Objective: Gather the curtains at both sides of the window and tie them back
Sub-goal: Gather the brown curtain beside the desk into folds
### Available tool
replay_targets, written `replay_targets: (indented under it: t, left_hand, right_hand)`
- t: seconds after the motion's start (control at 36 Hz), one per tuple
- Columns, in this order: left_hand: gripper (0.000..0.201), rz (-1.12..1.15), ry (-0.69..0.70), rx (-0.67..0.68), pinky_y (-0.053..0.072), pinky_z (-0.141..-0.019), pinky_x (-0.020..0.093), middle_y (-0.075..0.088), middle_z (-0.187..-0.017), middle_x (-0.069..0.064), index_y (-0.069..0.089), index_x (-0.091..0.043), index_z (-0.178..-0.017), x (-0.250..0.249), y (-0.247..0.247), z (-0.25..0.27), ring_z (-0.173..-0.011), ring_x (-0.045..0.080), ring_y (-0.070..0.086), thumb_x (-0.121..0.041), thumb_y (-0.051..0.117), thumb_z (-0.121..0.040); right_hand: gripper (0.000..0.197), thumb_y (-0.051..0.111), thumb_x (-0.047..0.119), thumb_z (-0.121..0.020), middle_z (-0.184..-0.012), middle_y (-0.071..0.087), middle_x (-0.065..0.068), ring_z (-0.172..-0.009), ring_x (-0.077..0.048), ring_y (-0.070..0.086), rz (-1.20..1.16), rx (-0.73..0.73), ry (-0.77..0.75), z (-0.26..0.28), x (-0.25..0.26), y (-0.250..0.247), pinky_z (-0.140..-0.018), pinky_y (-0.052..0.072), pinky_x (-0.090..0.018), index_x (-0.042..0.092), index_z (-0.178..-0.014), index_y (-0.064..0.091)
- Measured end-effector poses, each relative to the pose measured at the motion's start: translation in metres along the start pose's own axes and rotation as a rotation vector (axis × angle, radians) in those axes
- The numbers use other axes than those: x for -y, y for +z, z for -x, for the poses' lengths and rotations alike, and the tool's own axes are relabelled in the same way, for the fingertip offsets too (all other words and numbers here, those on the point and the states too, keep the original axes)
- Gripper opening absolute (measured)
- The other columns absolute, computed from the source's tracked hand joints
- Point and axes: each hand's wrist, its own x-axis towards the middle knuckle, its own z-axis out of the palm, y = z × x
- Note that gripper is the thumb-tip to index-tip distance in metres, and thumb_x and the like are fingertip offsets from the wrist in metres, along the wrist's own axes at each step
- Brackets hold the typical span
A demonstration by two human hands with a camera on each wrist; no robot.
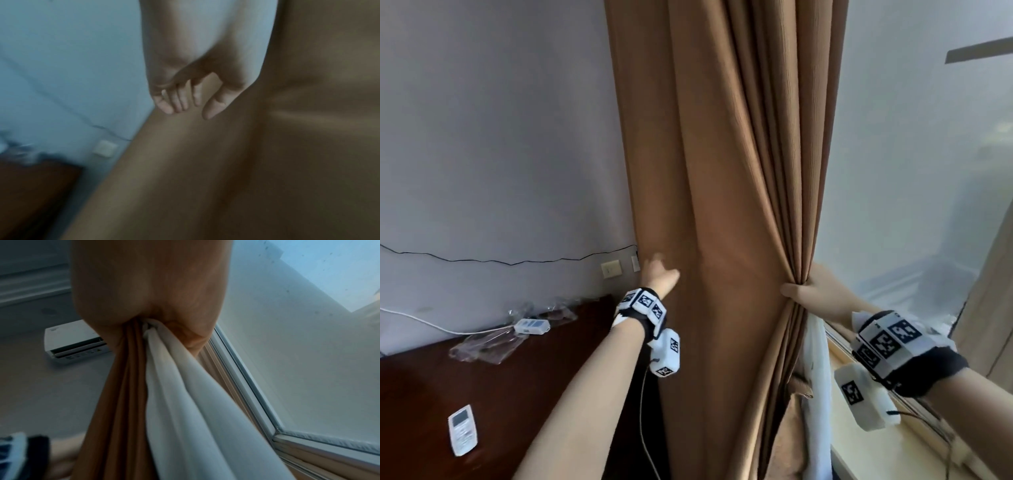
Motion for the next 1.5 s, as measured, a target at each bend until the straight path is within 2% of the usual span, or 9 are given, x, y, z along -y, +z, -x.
replay_targets:
  t: [0.08, 0.19, 0.33, 0.53, 0.86, 1.08, 1.31, 1.42, 1.5]
  left_hand:
    - [0.076, 0.063, -0.156, -0.073, 0.041, -0.105, 0.042, 0.05, -0.137, 0.016, 0.038, -0.008, -0.139, 0.031, -0.005, -0.032, -0.123, 0.035, 0.051, -0.021, 0.063, -0.069]
    - [0.102, 0.257, -0.221, -0.159, 0.033, -0.111, 0.043, 0.03, -0.153, 0.014, 0.013, -0.009, -0.152, 0.04, -0.011, -0.039, -0.137, 0.033, 0.034, -0.01, 0.07, -0.068]
    - [0.07, 0.404, -0.146, -0.034, 0.048, -0.092, 0.035, 0.058, -0.128, 0.009, 0.039, -0.014, -0.139, 0.03, -0.005, -0.033, -0.108, 0.028, 0.059, 0.0, 0.066, -0.077]
    - [0.045, 0.297, -0.183, -0.037, 0.05, -0.085, 0.031, 0.068, -0.108, 0.012, 0.061, -0.003, -0.118, 0.017, 0.003, -0.023, -0.1, 0.028, 0.065, -0.017, 0.075, -0.078]
    - [0.045, -0.196, 0.19, 0.135, 0.053, -0.087, 0.036, 0.066, -0.101, 0.013, 0.067, -0.012, -0.094, -0.042, 0.009, 0.083, -0.1, 0.032, 0.064, -0.049, 0.059, -0.068]
    - [0.031, -0.314, 0.438, 0.212, 0.048, -0.082, 0.038, 0.065, -0.101, 0.023, 0.063, -0.002, -0.092, -0.089, 0.026, 0.157, -0.1, 0.041, 0.06, -0.032, 0.059, -0.083]
    - [0.018, -0.372, 0.487, 0.368, 0.049, -0.08, 0.037, 0.064, -0.105, 0.022, 0.06, -0.006, -0.093, -0.113, 0.034, 0.185, -0.101, 0.041, 0.059, -0.021, 0.055, -0.083]
    - [0.022, -0.404, 0.496, 0.418, 0.051, -0.084, 0.037, 0.065, -0.106, 0.019, 0.061, -0.009, -0.095, -0.114, 0.036, 0.182, -0.103, 0.04, 0.059, -0.022, 0.052, -0.08]
    - [0.039, -0.413, 0.49, 0.444, 0.052, -0.085, 0.037, 0.065, -0.106, 0.015, 0.06, -0.012, -0.113, -0.112, 0.038, 0.18, -0.101, 0.037, 0.061, -0.025, 0.051, -0.077]
  right_hand:
    - [0.061, 0.049, 0.028, -0.063, -0.101, 0.059, -0.036, -0.088, -0.047, 0.057, -0.005, -0.011, -0.001, -0.003, -0.006, -0.003, -0.078, 0.048, -0.05, -0.019, -0.101, 0.052]
    - [0.052, 0.05, 0.027, -0.063, -0.088, 0.057, -0.033, -0.07, -0.023, 0.049, -0.038, -0.015, 0.017, -0.009, -0.011, -0.004, -0.067, 0.046, -0.046, -0.016, -0.091, 0.051]
    - [0.046, 0.051, 0.027, -0.064, -0.072, 0.05, -0.013, -0.065, -0.021, 0.047, -0.08, -0.011, 0.026, -0.014, -0.015, -0.006, -0.062, 0.039, -0.034, -0.015, -0.084, 0.049]
    - [0.053, 0.05, 0.028, -0.065, -0.098, 0.063, -0.027, -0.092, -0.04, 0.06, -0.056, -0.023, -0.014, -0.018, -0.011, -0.003, -0.083, 0.051, -0.051, -0.011, -0.101, 0.056]
    - [0.053, 0.046, 0.028, -0.064, -0.101, 0.064, -0.02, -0.092, -0.033, 0.06, -0.06, -0.041, 0.037, -0.014, -0.003, 0.003, -0.079, 0.048, -0.037, -0.002, -0.105, 0.059]
    - [0.053, 0.051, 0.022, -0.073, -0.107, 0.055, -0.004, -0.097, -0.018, 0.048, -0.043, -0.081, 0.021, -0.009, 0.001, 0.01, -0.08, 0.033, -0.025, 0.009, -0.124, 0.052]
    - [0.043, 0.048, 0.004, -0.083, -0.103, 0.057, -0.01, -0.097, -0.03, 0.055, -0.065, -0.107, 0.092, -0.001, 0.004, 0.012, -0.079, 0.036, -0.029, 0.009, -0.125, 0.046]
    - [0.045, 0.048, 0.016, -0.089, -0.119, 0.058, -0.013, -0.107, -0.031, 0.053, -0.102, -0.11, 0.112, -0.001, 0.002, 0.013, -0.088, 0.039, -0.034, 0.014, -0.134, 0.042]
    - [0.069, 0.047, 0.059, -0.09, -0.134, 0.053, -0.007, -0.121, -0.027, 0.051, -0.182, -0.117, 0.124, 0.001, 0.004, 0.016, -0.103, 0.037, -0.036, 0.018, -0.144, 0.035]
